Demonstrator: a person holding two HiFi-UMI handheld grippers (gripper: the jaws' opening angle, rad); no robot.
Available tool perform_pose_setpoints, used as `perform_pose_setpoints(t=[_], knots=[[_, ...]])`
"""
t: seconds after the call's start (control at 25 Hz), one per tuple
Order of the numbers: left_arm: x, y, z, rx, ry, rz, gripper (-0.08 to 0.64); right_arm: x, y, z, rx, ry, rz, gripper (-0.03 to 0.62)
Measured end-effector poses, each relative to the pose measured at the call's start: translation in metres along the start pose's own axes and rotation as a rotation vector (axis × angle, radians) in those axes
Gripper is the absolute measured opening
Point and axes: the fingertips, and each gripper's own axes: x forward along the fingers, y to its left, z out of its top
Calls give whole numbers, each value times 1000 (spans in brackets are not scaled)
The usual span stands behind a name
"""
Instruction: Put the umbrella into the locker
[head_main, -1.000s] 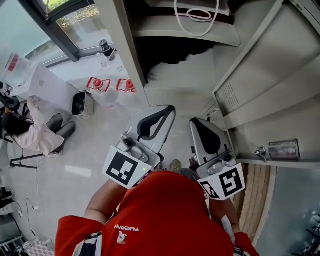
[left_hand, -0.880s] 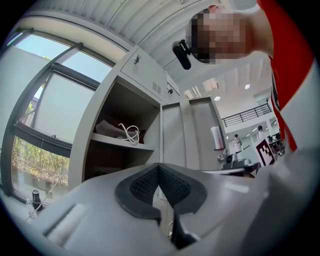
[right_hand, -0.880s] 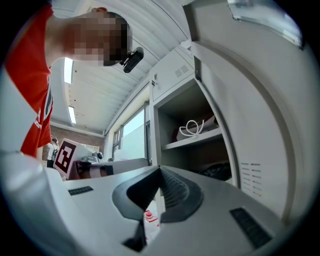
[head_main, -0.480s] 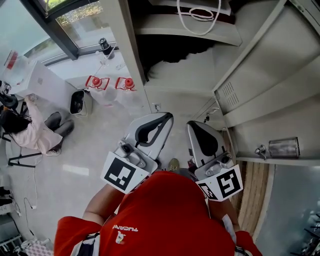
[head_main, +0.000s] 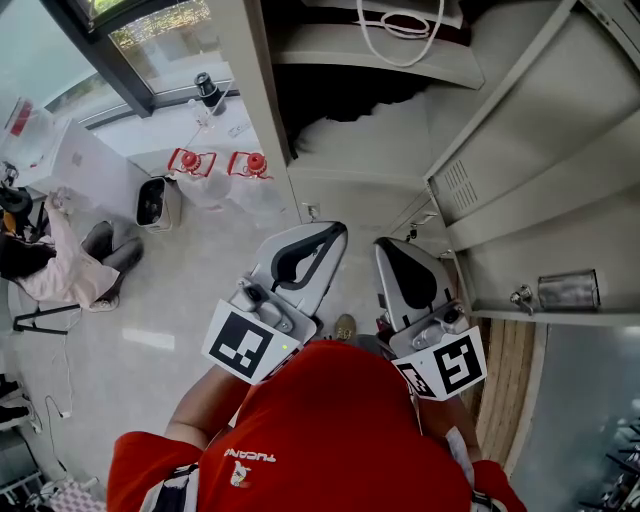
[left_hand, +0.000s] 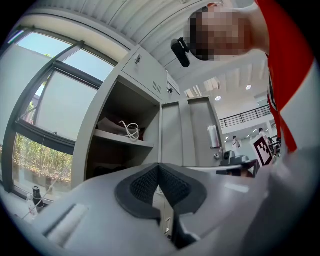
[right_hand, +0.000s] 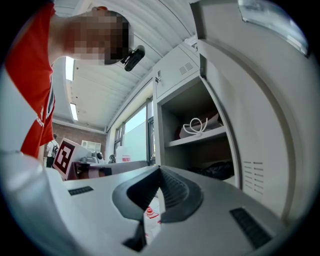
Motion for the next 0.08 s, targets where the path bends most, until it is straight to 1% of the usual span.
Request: perform_pose_setpoints(t=[0.08], knots=[[0,0,0,3,-1,-1,5,1,1,0,-3,0,0,3]])
